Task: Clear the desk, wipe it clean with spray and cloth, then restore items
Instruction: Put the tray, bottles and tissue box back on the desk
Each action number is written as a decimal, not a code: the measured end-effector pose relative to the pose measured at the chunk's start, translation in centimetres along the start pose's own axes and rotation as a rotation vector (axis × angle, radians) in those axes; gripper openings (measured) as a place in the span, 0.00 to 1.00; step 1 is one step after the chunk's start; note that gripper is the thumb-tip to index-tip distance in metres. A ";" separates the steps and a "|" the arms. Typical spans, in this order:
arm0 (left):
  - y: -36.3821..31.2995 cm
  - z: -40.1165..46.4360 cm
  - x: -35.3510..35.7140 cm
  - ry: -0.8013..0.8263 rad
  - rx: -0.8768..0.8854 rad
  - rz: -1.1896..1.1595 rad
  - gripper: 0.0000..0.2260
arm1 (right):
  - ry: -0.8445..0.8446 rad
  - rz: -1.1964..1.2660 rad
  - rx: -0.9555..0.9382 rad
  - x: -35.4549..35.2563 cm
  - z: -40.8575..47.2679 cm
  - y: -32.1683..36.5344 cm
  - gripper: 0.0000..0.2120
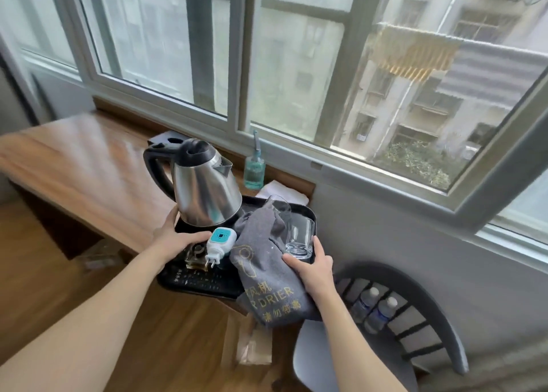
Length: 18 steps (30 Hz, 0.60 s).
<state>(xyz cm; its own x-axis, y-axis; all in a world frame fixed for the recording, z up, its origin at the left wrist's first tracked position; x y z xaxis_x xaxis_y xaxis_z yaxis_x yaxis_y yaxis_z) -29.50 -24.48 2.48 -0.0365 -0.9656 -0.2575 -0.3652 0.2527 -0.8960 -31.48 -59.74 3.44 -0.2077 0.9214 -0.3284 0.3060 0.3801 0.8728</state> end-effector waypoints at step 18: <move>-0.6 13.7 -23.5 -0.132 0.013 -0.002 0.59 | 0.107 -0.017 -0.058 19.0 18.3 14.1 0.50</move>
<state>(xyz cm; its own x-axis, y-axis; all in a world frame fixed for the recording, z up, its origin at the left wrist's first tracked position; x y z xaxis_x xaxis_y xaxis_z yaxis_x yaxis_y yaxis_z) -15.66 -1.11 4.15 0.0869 -0.9499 -0.3003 -0.3530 0.2526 -0.9009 -14.07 -35.41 2.91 -0.3116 0.8997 -0.3057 0.2480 0.3876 0.8879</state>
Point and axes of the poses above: each hand's wrist, its own z-axis towards the middle knuckle, its own x-axis out of the palm, y = z × x, the point moved 6 cm from there along z, towards the middle knuckle, and after that the axes turned 13 degrees about y, right-handed, at the moved point
